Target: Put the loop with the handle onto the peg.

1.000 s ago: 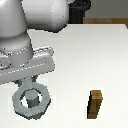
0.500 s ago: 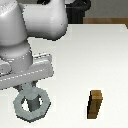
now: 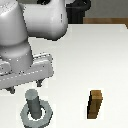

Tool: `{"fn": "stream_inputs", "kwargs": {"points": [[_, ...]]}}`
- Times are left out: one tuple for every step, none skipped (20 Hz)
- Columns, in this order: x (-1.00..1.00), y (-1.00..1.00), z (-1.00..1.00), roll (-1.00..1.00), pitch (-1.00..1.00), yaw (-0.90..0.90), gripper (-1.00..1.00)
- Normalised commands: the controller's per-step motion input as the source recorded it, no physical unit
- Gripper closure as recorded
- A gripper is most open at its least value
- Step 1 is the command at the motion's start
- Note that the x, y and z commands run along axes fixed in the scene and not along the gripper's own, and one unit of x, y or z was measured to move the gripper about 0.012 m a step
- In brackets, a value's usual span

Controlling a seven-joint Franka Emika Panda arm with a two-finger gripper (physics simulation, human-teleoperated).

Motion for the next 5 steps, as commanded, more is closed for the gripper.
{"fn": "stream_inputs", "kwargs": {"points": [[0.00,0.00,0.00,0.00,0.00,0.00,-1.00],[0.00,0.00,0.00,0.00,0.00,0.00,-1.00],[0.00,0.00,0.00,0.00,0.00,0.00,-1.00],[0.00,0.00,0.00,0.00,0.00,0.00,-1.00],[0.00,0.00,0.00,0.00,0.00,0.00,-1.00]]}}
